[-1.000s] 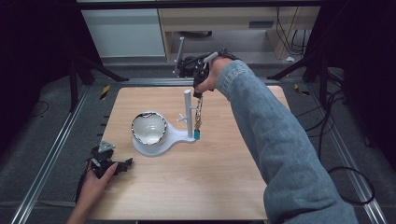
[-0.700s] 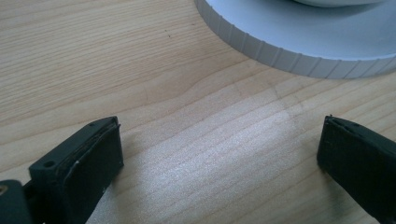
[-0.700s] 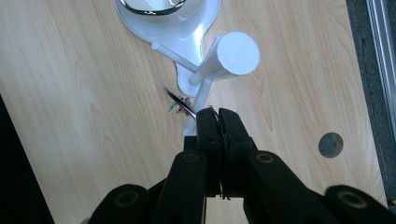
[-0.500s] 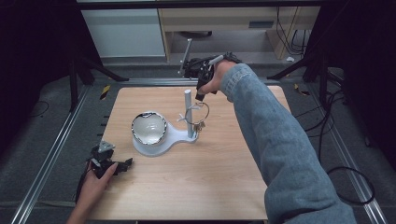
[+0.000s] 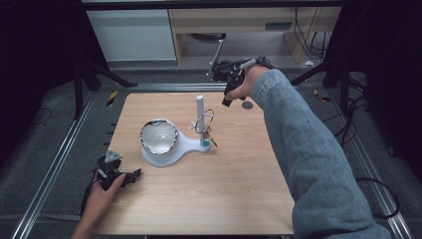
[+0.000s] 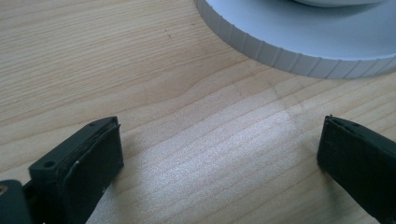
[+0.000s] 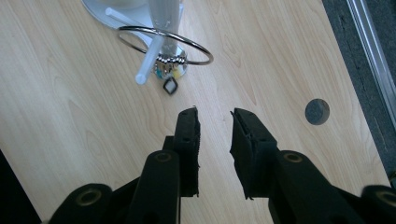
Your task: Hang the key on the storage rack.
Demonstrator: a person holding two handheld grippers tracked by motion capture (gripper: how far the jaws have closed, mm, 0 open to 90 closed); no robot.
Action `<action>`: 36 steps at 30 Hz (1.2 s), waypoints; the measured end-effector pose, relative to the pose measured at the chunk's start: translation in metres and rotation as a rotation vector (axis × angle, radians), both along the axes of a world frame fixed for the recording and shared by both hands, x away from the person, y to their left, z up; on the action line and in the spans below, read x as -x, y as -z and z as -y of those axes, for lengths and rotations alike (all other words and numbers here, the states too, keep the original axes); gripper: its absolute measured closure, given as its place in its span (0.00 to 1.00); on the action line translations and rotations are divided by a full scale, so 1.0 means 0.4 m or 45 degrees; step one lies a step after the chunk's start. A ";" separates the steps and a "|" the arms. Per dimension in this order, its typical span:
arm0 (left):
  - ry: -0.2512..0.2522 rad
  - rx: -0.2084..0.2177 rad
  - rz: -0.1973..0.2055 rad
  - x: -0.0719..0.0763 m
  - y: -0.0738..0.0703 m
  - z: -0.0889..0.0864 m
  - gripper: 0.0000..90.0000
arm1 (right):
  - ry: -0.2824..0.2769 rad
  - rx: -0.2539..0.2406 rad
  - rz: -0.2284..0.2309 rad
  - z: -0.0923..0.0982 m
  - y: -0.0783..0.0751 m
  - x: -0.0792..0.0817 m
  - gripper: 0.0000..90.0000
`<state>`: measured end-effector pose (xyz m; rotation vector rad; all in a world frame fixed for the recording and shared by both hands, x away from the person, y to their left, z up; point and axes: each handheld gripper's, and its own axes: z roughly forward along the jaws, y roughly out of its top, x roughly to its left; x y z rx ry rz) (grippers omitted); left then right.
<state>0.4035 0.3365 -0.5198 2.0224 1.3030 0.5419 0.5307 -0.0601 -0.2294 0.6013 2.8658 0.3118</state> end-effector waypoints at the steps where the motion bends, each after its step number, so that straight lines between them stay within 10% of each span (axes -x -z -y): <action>1: 0.000 0.000 0.000 0.000 0.000 0.000 0.00 | 0.003 -0.001 0.000 0.002 0.001 0.000 0.78; 13: 0.001 0.000 0.000 0.000 0.000 0.000 0.00 | 0.041 -0.005 0.040 0.027 0.018 -0.006 0.54; 36: 0.001 0.000 0.000 0.000 0.000 0.000 0.00 | 0.149 -0.098 0.294 0.092 0.064 -0.020 0.10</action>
